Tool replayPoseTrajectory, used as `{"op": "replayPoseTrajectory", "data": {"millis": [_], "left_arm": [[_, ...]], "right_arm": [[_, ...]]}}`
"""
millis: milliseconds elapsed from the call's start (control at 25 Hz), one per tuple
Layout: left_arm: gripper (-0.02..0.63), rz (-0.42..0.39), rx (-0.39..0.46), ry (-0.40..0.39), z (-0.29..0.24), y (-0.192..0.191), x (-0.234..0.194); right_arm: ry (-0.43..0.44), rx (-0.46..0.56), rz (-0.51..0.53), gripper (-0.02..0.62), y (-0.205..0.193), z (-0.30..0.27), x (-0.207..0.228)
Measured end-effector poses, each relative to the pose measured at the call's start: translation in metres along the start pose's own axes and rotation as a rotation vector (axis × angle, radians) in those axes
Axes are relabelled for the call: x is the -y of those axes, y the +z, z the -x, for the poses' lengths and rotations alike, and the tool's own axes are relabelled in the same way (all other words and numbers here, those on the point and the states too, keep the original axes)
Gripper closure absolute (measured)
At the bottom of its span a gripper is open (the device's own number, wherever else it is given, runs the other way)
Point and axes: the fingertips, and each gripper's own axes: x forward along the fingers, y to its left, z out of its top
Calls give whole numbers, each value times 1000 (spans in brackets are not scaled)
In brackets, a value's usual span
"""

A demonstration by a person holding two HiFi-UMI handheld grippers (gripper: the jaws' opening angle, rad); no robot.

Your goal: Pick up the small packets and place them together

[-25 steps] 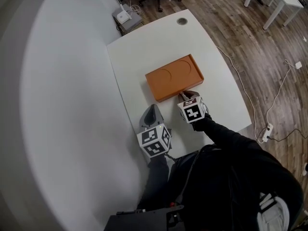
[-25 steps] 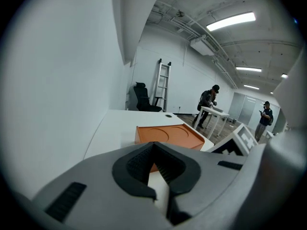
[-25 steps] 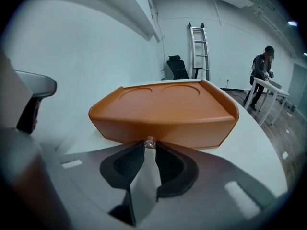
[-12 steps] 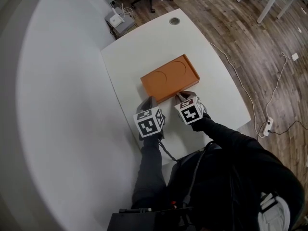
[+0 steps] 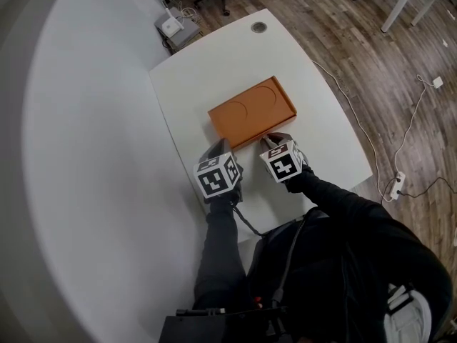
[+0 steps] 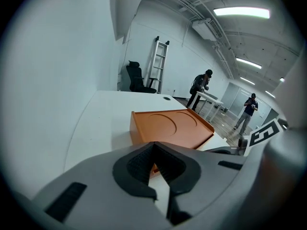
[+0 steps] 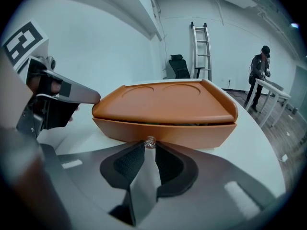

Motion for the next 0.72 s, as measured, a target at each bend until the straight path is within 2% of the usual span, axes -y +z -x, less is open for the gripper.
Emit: {"op": "replayPoseTrajectory", "data": {"millis": [360,720], "left_arm": [[611,-79,-21,-1,-3,-1,1],[611,-94,-25,-9,0,-1,3]], "right_arm": [[15,-20,22,525,-18,11,-2],[37,-41,24,525,-40,31,-8]]}}
